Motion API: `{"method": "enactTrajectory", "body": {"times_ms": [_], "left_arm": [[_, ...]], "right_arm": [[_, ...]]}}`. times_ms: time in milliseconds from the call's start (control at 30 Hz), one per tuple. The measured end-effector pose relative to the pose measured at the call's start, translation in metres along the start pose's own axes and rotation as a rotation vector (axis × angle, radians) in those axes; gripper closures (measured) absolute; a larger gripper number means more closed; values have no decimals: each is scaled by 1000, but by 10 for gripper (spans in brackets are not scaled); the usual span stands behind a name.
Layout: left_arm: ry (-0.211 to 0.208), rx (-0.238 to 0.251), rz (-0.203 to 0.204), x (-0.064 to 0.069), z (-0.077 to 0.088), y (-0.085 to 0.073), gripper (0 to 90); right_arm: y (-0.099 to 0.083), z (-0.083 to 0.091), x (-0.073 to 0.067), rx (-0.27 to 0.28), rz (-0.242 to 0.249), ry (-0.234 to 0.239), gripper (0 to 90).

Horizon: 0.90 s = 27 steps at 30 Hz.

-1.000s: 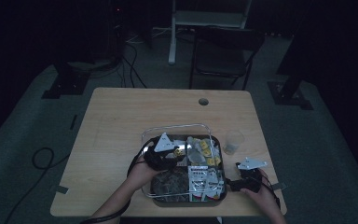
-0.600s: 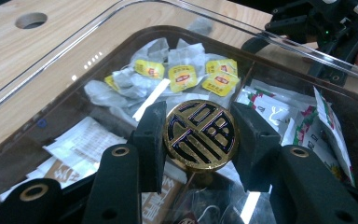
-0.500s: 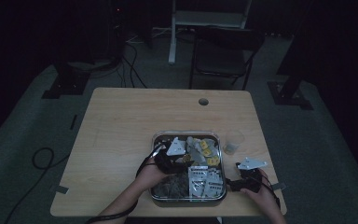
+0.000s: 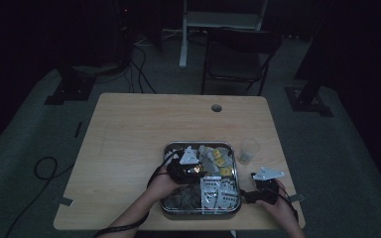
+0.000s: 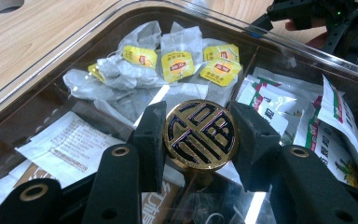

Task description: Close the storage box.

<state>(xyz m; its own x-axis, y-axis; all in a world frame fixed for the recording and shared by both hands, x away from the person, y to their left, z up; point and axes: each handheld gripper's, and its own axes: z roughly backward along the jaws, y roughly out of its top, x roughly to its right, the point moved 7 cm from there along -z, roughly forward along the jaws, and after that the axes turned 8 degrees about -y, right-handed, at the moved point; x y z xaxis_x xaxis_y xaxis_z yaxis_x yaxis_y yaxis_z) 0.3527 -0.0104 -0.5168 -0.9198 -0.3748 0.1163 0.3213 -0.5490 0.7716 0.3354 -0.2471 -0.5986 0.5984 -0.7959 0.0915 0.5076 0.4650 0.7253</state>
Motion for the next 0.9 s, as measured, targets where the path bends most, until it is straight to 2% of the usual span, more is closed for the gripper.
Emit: {"method": "enactTrajectory", "body": {"times_ms": [233, 467, 533, 633, 900], "left_arm": [[-7, -19, -17, 1, -5, 1, 595], [-5, -21, -15, 1, -7, -1, 595], [-7, -22, -13, 0, -7, -1, 595], [-8, -13, 11, 0, -7, -2, 594], [-11, -9, 11, 1, -7, -3, 595]], "right_arm": [[0, 0, 0, 0, -1, 0, 121], [0, 0, 0, 1, -1, 0, 121], [0, 0, 0, 0, 0, 0, 121], [0, 0, 0, 2, 0, -1, 121], [0, 0, 0, 1, -2, -1, 121]]}}
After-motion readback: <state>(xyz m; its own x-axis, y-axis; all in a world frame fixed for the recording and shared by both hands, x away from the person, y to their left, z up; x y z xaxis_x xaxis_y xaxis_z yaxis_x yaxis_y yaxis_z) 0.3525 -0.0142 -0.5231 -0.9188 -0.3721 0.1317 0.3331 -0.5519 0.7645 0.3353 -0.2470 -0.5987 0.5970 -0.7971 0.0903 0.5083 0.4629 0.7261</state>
